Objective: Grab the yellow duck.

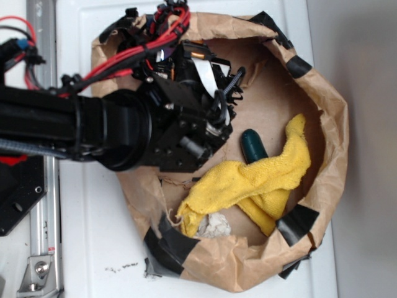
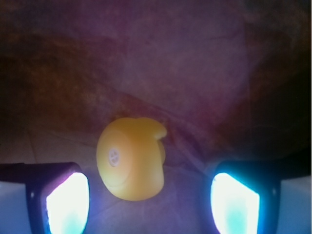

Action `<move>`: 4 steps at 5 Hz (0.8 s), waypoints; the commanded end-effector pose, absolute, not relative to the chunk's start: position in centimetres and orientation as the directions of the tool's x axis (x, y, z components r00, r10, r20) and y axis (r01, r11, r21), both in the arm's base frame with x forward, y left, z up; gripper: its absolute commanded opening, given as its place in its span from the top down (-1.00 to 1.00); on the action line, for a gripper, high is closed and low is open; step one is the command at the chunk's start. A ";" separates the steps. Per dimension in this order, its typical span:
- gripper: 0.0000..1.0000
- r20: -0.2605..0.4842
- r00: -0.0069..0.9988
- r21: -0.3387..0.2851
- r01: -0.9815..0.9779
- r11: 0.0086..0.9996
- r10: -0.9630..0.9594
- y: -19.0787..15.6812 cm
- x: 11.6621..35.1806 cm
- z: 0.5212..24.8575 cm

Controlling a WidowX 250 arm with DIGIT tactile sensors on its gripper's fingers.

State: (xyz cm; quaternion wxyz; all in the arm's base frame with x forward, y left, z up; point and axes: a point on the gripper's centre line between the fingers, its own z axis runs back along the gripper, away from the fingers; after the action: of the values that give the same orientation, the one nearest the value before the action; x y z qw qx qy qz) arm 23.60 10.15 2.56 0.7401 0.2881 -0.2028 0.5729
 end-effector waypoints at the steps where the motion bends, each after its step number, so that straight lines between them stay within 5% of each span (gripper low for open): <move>1: 1.00 0.650 0.143 0.128 -0.989 0.078 0.746 11.4 22.4 3.1; 4: 1.00 0.649 0.151 0.130 -0.988 0.087 0.745 11.2 22.6 3.0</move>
State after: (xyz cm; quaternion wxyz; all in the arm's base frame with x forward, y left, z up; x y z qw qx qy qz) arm 23.36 10.21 2.23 0.7193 0.2892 -0.2065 0.5969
